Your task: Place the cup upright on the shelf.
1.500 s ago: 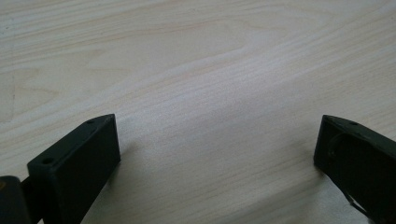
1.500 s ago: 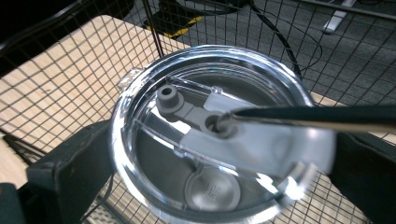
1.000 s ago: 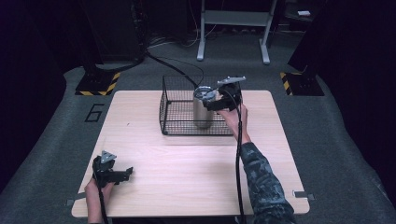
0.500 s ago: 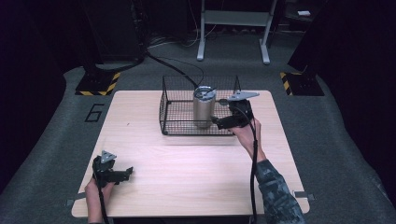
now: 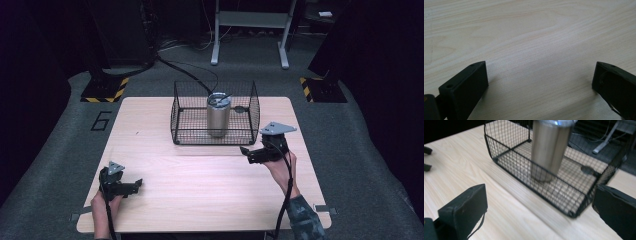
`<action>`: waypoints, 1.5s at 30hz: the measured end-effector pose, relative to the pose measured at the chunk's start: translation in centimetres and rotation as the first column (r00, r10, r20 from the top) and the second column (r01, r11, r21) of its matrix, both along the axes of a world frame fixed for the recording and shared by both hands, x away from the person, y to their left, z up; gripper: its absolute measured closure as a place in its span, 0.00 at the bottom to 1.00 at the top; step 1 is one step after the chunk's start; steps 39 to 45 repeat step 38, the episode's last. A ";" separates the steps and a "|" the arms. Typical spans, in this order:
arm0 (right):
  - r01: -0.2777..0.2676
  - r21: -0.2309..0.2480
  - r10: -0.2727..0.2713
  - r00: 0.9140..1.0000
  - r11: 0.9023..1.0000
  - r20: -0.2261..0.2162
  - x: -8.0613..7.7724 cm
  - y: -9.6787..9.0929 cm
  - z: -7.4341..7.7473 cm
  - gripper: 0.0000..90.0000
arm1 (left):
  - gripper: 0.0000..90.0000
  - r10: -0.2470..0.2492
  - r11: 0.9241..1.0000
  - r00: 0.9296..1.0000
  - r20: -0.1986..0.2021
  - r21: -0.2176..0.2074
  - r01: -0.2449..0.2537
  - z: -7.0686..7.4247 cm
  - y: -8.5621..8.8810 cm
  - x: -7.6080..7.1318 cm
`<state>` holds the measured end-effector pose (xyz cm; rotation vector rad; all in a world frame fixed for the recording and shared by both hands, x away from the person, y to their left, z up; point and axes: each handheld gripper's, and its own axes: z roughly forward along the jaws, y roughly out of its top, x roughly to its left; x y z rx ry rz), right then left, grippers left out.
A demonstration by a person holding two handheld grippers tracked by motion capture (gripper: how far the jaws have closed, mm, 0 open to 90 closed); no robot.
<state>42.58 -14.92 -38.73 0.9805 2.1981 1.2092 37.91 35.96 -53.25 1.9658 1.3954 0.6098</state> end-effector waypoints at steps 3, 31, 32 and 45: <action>0.029 0.007 -0.029 0.999 1.000 -0.017 -0.9 -1.3 -1.2 0.00 | 0.00 0.001 1.000 1.000 0.000 0.000 -0.001 0.0 0.0 0.0; 0.307 -0.102 -0.321 0.930 0.946 -0.177 -5.2 -11.6 -13.9 0.00 | 0.00 0.001 1.000 1.000 -0.010 0.001 -0.001 0.1 0.0 0.0; 0.307 -0.113 -0.324 0.927 0.945 -0.188 -5.2 -11.6 -14.2 0.00 | 0.00 0.005 1.000 1.000 -0.004 0.002 -0.005 0.0 -0.1 0.0; 0.298 -0.109 -0.314 0.928 0.948 -0.199 -5.0 -11.4 -14.3 0.00 | 0.00 0.006 1.000 1.000 0.000 0.004 -0.006 0.0 -0.1 -0.1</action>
